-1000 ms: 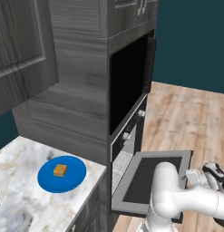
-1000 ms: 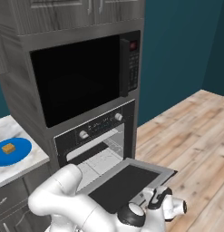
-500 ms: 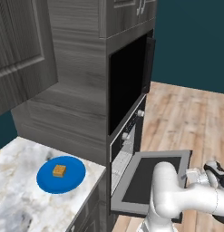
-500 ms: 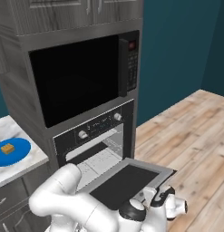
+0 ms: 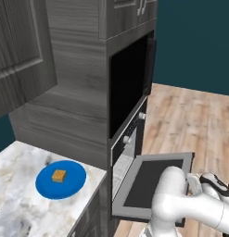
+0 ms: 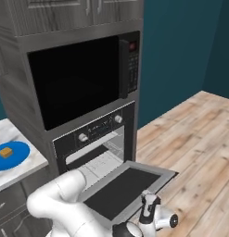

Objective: Take the baked cake out of the oven and place it on the plate for cooling. Then close the oven door.

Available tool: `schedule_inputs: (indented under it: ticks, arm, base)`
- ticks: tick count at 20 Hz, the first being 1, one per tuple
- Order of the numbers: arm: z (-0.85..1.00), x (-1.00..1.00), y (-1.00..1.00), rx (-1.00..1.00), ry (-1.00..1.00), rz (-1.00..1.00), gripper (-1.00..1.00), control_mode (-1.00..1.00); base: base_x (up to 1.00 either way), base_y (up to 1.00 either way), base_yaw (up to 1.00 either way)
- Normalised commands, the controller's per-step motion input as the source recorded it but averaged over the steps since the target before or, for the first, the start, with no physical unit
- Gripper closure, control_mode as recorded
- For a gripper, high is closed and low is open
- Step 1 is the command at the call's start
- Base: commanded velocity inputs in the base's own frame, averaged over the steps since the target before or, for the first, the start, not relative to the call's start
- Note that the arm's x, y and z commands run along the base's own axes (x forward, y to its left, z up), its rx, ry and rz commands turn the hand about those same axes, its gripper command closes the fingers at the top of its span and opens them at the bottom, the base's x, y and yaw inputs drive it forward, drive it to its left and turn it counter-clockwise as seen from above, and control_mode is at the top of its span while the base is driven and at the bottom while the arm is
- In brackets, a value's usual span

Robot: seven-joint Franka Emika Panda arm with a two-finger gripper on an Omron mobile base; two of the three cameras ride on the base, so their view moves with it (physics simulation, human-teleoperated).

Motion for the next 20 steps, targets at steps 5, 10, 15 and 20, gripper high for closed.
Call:
schedule_inputs:
  ticks: [5,10,15,20]
  arm:
    - [0.36,0.21,0.35,0.64,0.03,0.39,-1.00,-1.00]
    - [0.46,0.27,0.28,0.64,0.15,0.46,-1.00,-1.00]
    - [0.20,0.64,0.30,0.66,0.38,0.59,-1.00,-1.00]
    - [0.02,0.83,0.21,0.71,0.52,0.73,-1.00,-1.00]
  base:
    - [0.00,0.00,0.00]
    - [0.00,0.00,0.00]
    - [0.00,0.00,0.00]
    - [0.00,0.00,0.00]
